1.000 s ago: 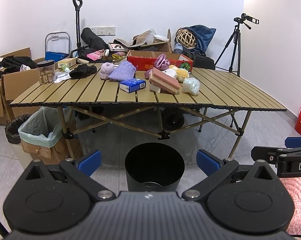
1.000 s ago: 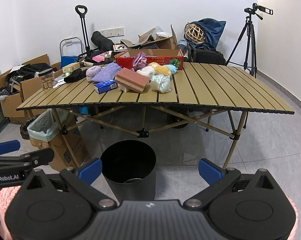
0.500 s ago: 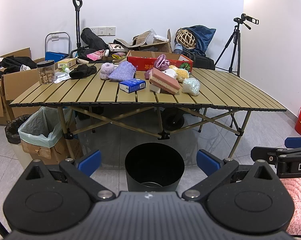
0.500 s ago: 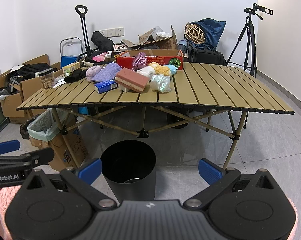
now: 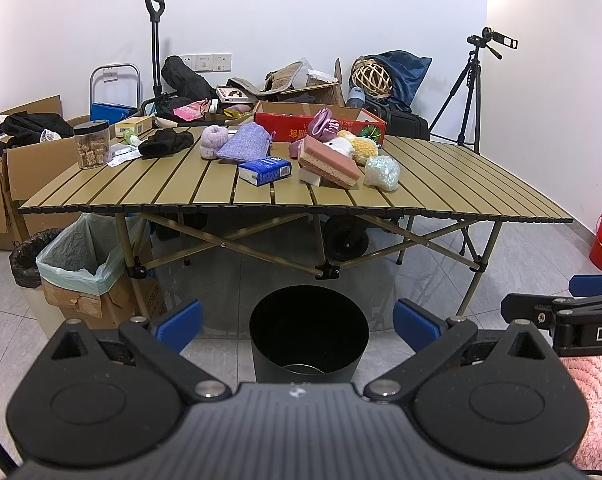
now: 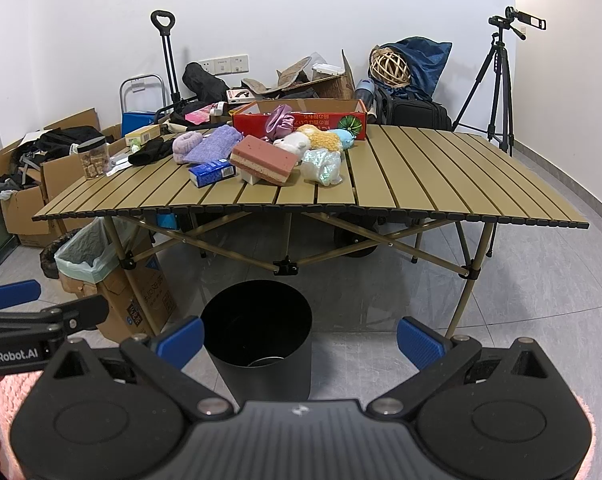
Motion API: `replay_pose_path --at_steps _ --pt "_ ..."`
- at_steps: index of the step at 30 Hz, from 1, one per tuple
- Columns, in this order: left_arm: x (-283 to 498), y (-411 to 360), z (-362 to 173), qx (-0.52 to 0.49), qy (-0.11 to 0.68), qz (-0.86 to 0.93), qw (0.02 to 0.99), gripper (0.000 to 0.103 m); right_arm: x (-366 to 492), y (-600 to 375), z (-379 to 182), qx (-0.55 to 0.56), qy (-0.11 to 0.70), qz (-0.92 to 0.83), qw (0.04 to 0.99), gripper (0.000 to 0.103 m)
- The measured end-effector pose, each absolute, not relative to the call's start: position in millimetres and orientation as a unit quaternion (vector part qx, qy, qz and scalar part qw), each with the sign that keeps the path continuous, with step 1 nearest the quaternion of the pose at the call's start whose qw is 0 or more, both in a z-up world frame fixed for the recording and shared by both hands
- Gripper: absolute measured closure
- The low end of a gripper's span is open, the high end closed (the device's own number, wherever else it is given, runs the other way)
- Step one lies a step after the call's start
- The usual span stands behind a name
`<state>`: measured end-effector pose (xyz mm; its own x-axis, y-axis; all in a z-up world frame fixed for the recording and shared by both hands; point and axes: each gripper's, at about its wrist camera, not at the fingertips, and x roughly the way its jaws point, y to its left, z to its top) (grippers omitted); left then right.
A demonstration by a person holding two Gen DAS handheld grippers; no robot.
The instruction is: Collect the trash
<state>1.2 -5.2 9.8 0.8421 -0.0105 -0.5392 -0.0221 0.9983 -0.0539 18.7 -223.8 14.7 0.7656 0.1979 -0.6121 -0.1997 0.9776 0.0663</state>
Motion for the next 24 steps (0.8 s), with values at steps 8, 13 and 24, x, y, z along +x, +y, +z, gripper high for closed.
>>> replay_pose_path --at_steps 8,13,24 --pt "1.1 -5.6 10.4 -0.029 0.281 0.003 0.959 0.000 18.5 -223.8 14.8 -0.001 0.325 0.106 0.940 0.000" --pt "1.0 -5.5 10.2 -0.029 0.280 0.004 0.960 0.000 18.2 -224.2 13.5 -0.002 0.325 0.106 0.940 0.000" --pt "3.6 -3.8 13.4 -0.021 0.264 0.012 0.964 0.000 20.8 -222.7 16.1 -0.018 0.309 0.111 0.945 0.000"
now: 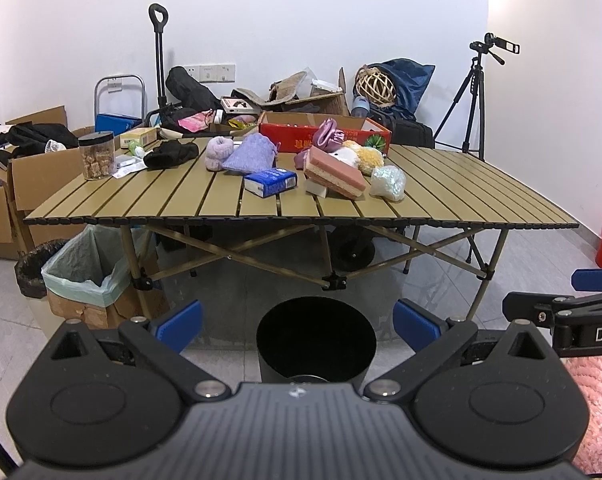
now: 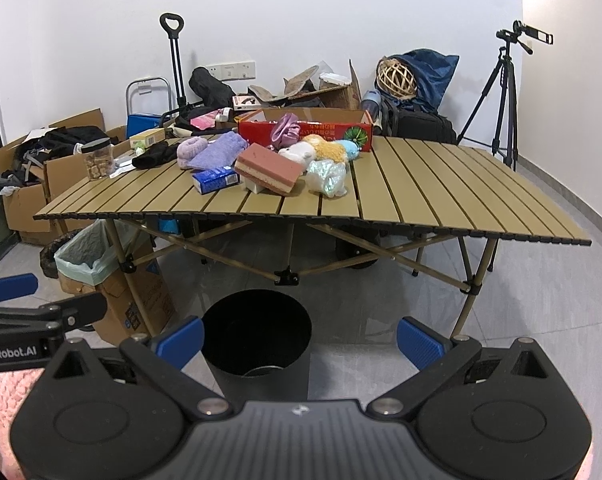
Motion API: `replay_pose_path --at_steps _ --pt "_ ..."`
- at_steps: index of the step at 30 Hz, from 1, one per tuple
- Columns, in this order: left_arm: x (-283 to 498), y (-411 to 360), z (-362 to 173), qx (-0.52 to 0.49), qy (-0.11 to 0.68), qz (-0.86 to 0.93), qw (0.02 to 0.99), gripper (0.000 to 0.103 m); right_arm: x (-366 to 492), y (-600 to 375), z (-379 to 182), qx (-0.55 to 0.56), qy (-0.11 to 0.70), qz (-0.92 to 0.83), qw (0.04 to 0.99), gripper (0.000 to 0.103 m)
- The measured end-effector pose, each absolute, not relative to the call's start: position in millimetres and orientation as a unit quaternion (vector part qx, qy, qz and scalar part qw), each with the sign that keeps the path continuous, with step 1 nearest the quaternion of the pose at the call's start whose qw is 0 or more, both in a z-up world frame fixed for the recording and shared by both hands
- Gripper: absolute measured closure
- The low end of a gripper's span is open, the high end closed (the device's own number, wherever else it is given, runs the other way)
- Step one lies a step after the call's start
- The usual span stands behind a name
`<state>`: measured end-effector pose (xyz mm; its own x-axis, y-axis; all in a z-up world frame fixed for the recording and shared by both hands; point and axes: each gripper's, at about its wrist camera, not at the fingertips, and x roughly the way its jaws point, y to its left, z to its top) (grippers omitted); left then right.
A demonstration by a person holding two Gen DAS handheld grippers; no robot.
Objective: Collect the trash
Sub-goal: 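Grasp the pink sponge with the left gripper while the right gripper grasps the clear plastic bag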
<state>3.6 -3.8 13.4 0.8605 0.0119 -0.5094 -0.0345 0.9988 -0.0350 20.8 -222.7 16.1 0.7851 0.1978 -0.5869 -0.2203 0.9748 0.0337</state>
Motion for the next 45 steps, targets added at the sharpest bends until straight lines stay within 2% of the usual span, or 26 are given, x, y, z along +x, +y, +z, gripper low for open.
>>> replay_pose_path --at_steps 18,45 --pt "38.8 8.6 8.6 -0.032 0.251 0.036 0.967 0.000 66.2 -208.8 16.3 -0.014 0.288 0.125 0.949 0.000" --pt "140.2 21.1 21.6 -0.068 0.197 0.064 0.976 0.000 176.5 -199.6 9.4 0.018 0.228 0.114 0.967 0.000"
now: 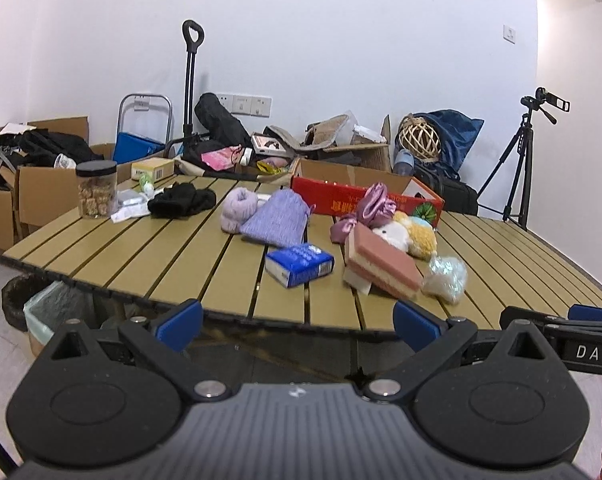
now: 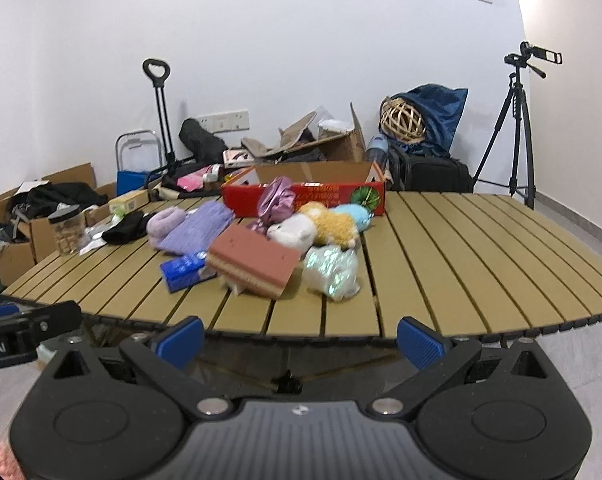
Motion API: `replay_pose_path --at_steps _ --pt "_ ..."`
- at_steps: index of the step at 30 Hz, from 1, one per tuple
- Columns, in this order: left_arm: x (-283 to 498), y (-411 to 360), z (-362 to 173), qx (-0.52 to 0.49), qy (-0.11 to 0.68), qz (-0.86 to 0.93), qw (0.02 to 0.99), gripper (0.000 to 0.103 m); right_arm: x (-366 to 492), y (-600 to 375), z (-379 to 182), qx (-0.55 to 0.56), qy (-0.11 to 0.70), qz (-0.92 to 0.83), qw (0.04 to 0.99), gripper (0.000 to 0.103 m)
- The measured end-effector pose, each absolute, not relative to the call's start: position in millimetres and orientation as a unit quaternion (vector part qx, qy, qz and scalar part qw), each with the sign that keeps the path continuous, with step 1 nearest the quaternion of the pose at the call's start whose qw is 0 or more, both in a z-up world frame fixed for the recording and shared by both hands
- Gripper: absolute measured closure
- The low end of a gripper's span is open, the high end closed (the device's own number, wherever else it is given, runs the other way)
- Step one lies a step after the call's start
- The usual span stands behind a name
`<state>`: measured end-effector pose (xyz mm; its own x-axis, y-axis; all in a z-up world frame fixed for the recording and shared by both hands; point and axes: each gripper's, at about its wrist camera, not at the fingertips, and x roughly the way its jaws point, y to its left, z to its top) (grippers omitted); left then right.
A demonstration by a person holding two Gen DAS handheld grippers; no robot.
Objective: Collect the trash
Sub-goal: 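Grasp the pink sponge with the left gripper while the right gripper grasps the clear plastic bag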
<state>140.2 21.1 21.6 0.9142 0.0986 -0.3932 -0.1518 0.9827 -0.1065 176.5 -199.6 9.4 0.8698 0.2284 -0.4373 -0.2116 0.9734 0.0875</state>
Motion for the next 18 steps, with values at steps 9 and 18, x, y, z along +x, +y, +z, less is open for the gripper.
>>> replay_pose_path --at_steps 9,18 --pt "186.0 11.7 18.4 -0.068 0.198 0.077 0.975 0.000 220.8 -204.6 7.3 0.014 0.198 0.098 0.975 0.000" --pt "225.2 3.6 11.6 -0.060 0.204 0.097 0.972 0.000 278.6 -205.1 -7.5 -0.008 0.198 0.102 0.975 0.001"
